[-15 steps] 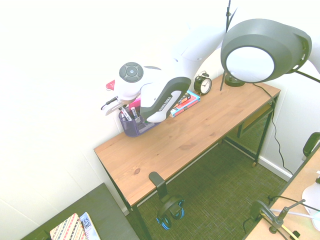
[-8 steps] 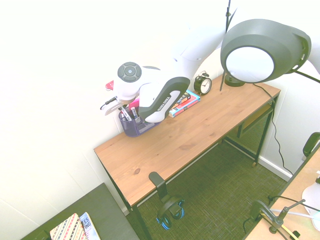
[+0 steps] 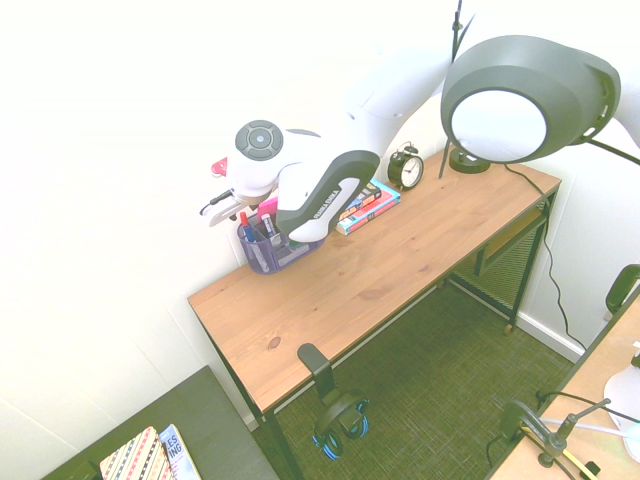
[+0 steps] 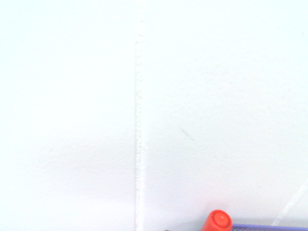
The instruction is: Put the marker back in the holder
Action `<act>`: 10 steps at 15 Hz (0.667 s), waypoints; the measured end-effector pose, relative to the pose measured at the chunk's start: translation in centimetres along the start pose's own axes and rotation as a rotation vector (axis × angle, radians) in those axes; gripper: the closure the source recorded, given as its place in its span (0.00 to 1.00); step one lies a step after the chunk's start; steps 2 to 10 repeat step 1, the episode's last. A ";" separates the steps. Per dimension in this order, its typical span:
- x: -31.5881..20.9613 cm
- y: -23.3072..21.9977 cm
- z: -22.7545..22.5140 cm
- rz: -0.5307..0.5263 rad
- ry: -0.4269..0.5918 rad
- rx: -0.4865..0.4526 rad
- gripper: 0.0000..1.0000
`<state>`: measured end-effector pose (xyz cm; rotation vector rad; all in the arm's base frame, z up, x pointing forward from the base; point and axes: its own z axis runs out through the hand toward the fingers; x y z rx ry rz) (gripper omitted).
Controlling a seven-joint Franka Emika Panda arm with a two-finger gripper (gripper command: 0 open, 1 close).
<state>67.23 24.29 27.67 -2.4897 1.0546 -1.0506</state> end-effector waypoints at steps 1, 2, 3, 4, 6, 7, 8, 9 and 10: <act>0.3 -0.4 -0.5 0.004 0.000 0.018 0.00; 0.3 -0.4 -0.5 0.004 0.000 0.018 0.00; 0.3 -0.4 -0.5 0.004 0.000 0.018 0.00; 0.3 -0.4 -0.5 0.004 0.000 0.018 0.00; 0.3 -0.4 -0.5 0.004 0.000 0.018 0.00; 0.3 -0.4 -0.5 0.004 0.000 0.018 0.00; 0.3 -0.4 -0.5 0.004 0.000 0.018 0.00; 0.3 -0.4 -0.5 0.004 0.000 0.018 0.00; 0.3 -0.4 -0.5 0.004 0.000 0.018 0.00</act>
